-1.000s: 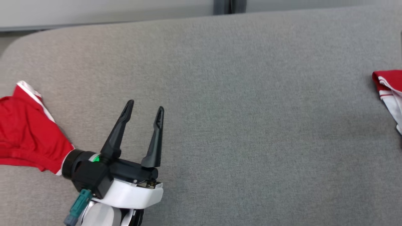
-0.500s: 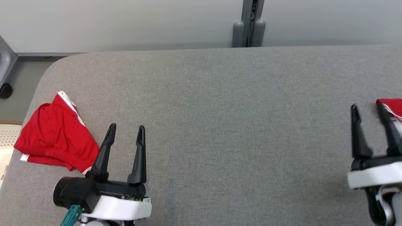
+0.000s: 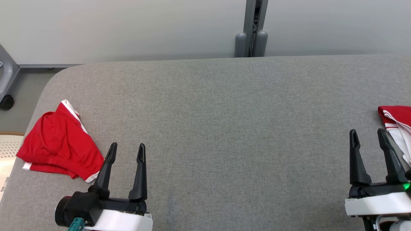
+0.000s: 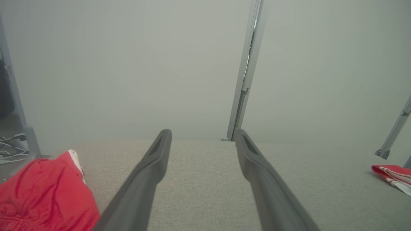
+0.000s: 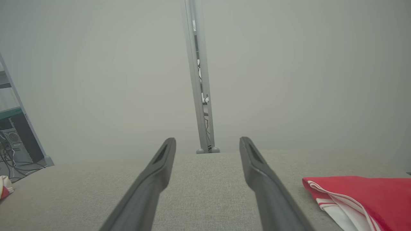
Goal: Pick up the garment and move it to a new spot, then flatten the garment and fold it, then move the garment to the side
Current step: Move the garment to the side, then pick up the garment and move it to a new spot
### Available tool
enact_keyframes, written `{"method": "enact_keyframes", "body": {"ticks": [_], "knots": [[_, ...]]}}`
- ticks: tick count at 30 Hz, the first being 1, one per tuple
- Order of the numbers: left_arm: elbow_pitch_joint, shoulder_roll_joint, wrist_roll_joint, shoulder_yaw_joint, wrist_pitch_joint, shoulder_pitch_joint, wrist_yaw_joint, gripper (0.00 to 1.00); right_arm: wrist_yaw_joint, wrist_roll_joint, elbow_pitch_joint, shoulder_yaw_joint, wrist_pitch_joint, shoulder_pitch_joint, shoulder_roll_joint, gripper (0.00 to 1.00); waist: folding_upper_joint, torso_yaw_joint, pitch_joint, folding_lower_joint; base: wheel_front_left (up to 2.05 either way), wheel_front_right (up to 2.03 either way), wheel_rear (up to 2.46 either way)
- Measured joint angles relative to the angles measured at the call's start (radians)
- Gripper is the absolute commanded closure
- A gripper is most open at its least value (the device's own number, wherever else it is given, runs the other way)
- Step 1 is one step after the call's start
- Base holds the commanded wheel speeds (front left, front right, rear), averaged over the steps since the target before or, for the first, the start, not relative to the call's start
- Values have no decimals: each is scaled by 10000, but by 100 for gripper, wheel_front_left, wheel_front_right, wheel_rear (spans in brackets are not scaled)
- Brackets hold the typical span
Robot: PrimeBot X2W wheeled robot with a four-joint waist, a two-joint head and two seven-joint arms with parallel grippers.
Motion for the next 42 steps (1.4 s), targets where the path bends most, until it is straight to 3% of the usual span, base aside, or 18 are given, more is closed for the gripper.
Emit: {"method": "enact_keyframes", "body": {"ticks": [23, 29, 42], "knots": [[155, -4, -29, -249, 0, -21, -73, 0, 0, -157, 13, 98, -2, 227, 138, 0, 0, 379, -69, 0, 0, 0, 0], [90, -4, -59, -477, -2, -71, -15, 0, 0, -148, -31, 134, -2, 407, 125, 0, 0, 1189, -37, 0, 0, 0, 0], [38, 4, -194, -372, 0, 55, 176, 0, 0, -232, 12, 848, -2, 449, -88, 0, 0, 3724, -17, 0, 0, 0, 0]]}}
